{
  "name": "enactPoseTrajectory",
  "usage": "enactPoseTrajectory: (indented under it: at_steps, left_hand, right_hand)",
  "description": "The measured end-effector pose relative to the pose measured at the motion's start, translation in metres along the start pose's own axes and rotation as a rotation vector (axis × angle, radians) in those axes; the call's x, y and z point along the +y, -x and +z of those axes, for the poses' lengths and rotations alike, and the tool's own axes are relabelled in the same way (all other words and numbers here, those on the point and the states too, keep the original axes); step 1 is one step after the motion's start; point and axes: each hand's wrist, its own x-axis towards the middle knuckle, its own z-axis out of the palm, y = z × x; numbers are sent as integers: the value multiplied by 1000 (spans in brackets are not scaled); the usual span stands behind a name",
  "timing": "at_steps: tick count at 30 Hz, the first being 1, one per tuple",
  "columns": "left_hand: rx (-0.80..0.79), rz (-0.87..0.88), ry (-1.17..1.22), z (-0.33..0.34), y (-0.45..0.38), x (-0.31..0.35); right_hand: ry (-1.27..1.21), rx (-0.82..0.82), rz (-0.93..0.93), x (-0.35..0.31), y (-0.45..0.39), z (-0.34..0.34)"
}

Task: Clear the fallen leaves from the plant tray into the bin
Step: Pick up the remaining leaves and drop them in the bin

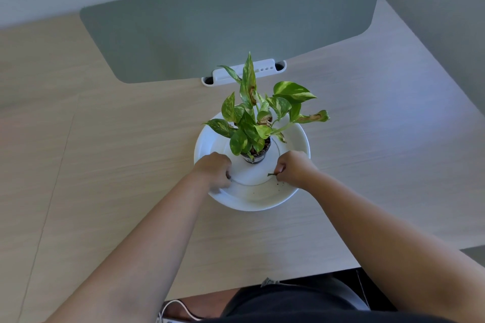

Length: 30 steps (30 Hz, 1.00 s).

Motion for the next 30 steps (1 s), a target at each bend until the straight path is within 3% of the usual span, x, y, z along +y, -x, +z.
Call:
enactPoseTrajectory:
  at_steps: [3, 7, 15, 23, 26, 30]
  left_hand:
    - [120, -14, 206, -12, 1, -5]
    - [157, -54, 402, -19, 3, -4]
    - [71, -194, 936, 25, 26, 45]
    - [-48, -10, 1138, 49, 39, 173]
    - [-55, 94, 1141, 44, 36, 230]
    - [-181, 189, 1103, 60, 33, 305]
  right_hand:
    - [-204, 63, 29, 3, 7, -2]
    - [-520, 142, 141, 10, 21, -5]
    - [-1368, 142, 191, 49, 62, -19]
    - [-1600, 179, 242, 122, 124, -29]
    - [-1669, 236, 238, 160, 157, -30]
    - [-1722, 389, 268, 214, 205, -31]
